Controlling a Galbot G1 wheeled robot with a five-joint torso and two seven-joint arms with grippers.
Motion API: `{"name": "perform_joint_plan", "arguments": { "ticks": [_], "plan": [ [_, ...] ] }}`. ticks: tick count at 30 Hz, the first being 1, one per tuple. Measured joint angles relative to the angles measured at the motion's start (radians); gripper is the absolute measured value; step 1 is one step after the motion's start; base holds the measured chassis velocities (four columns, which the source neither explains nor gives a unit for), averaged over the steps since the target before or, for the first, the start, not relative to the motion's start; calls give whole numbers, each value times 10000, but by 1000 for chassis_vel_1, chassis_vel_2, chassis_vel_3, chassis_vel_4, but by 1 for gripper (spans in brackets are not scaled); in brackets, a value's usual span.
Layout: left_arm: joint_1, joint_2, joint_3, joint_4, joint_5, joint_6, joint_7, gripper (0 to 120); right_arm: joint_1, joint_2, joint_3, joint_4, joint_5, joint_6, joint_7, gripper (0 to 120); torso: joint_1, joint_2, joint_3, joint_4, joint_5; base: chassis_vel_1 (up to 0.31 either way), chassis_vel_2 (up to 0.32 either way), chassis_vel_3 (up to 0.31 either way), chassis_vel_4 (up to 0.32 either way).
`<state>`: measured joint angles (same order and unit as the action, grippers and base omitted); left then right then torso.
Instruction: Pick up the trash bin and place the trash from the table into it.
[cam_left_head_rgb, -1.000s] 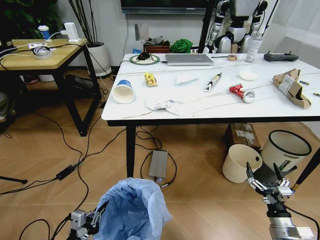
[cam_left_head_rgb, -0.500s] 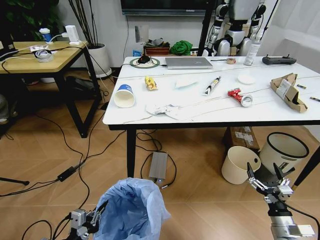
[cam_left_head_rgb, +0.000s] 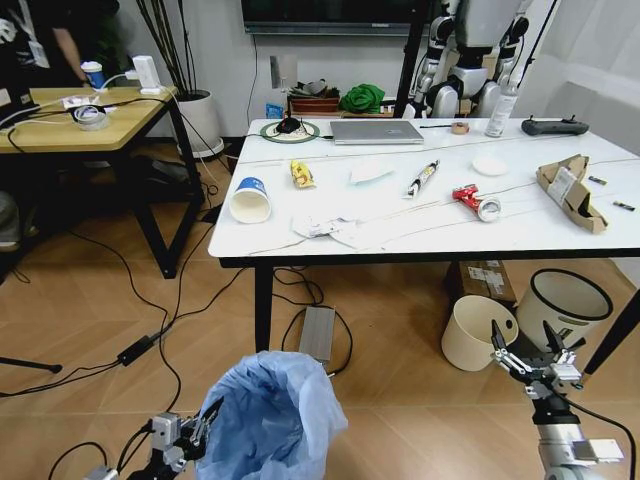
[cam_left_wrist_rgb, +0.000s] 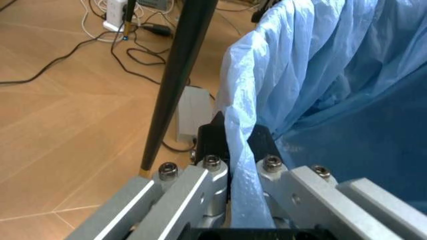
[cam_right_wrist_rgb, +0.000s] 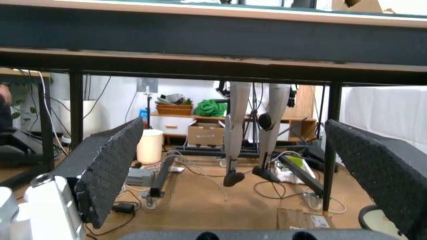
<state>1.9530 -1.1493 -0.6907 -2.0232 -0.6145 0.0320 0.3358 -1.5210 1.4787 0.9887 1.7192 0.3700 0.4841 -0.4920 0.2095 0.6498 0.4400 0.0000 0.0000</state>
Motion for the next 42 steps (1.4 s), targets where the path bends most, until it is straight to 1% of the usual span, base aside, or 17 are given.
{"name": "perform_joint_plan", "arguments": {
  "ticks": [6,11,13,16,20,23,27,30,33,40,42],
  "plan": [
    [90,60,6,-34,-40,-4,-76,0,-41,142,8,69,-38,1,1,100,97,247,148,0,0,0,0,0,0],
    [184,79,-52,-74,-41,-39,-84,0,-42,86,-4,134,-105,-3,1,100,206,497,288,0,1,0,0,0,0],
    [185,78,-66,-79,-38,-45,-84,0,-43,76,-6,143,-108,-6,1,100,222,532,306,0,0,0,0,0,0],
    [184,87,-92,-136,-24,-46,-85,0,-87,61,-24,192,-160,-10,1,100,295,710,412,0,0,0,0,0,0],
    [184,110,-141,-169,-24,-46,-86,0,-121,87,-39,246,-192,-10,1,100,344,823,472,0,0,0,0,0,0],
    [258,139,-211,-213,-23,-46,-86,0,-159,118,-49,282,-215,-7,0,100,423,1019,593,0,0,0,0,0,0],
    [303,132,-238,-242,-23,-47,-85,0,-169,119,-51,293,-218,-4,-2,100,471,1136,659,0,0,0,0,0,0],
    [330,113,-270,-254,-3,-51,-78,0,-169,123,-67,337,-220,-1,-4,100,551,1323,769,0,0,0,0,0,0],
    [329,107,-275,-253,2,-52,-73,0,-172,126,-73,363,-221,-3,-3,100,579,1398,815,0,0,0,0,0,0],
    [318,72,-231,-260,58,-50,-67,0,-214,127,-79,449,-231,-17,1,100,728,1768,1038,0,0,0,0,0,0],
    [320,68,-228,-264,71,-50,-67,0,-229,123,-78,453,-231,-17,1,100,751,1820,1067,0,0,0,0,0,0]
  ]
}}
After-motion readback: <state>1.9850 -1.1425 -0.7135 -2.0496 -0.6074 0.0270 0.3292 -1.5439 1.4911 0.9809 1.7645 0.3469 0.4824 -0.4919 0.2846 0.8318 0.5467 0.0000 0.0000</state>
